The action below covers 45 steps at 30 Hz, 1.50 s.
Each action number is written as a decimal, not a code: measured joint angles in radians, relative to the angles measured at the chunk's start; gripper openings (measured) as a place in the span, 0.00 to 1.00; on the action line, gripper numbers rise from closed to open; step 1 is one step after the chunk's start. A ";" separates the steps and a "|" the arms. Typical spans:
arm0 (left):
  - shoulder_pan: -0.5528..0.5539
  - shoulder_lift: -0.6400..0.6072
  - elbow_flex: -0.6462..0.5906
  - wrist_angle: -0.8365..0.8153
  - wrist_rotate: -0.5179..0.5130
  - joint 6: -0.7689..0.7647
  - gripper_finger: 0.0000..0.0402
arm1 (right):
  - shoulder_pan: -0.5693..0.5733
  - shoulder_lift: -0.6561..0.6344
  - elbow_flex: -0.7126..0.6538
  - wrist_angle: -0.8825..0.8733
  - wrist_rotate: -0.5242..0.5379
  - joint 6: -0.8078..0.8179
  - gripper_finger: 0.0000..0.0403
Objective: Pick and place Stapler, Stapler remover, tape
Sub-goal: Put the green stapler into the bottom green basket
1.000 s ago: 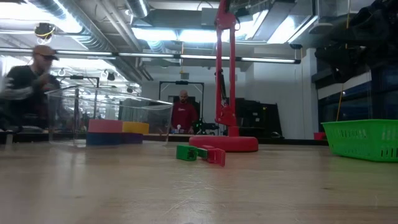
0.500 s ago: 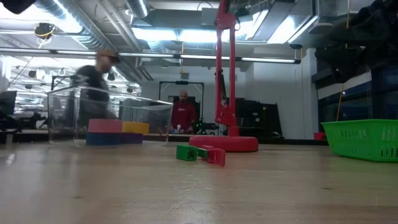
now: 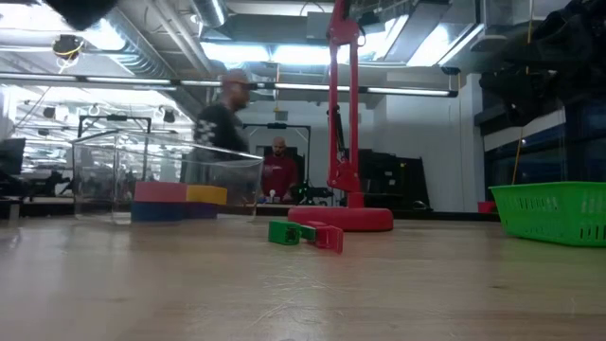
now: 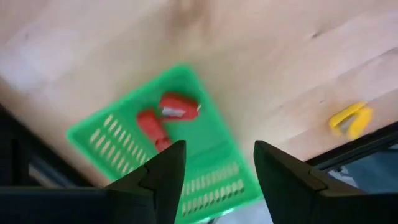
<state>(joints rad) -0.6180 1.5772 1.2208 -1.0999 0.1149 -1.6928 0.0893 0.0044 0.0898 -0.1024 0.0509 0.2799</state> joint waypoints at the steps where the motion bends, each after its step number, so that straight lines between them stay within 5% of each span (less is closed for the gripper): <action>1: 0.013 0.000 0.007 0.000 -0.018 0.022 0.46 | 0.000 0.000 0.000 0.000 0.000 0.000 0.58; 11: 0.174 0.000 0.122 0.093 -0.301 0.302 0.42 | 0.000 0.000 0.000 0.000 0.000 0.000 0.58; 20: 0.322 0.050 0.159 0.480 -0.472 0.689 0.40 | 0.000 0.000 0.000 0.000 0.000 0.001 0.58; 28: 0.391 0.157 0.160 0.663 -0.375 0.925 0.40 | 0.000 0.000 0.000 0.000 0.000 0.001 0.58; 33: 0.399 0.213 0.160 0.640 -0.279 1.060 0.40 | 0.000 0.000 -0.001 0.000 0.000 0.001 0.58; 45: 0.394 0.283 0.160 0.448 -0.278 1.546 0.40 | 0.000 0.000 -0.001 0.002 0.000 0.001 0.58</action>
<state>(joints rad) -0.2244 1.8599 1.3805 -0.6517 -0.1635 -0.1473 0.0895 0.0040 0.0887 -0.1000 0.0509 0.2806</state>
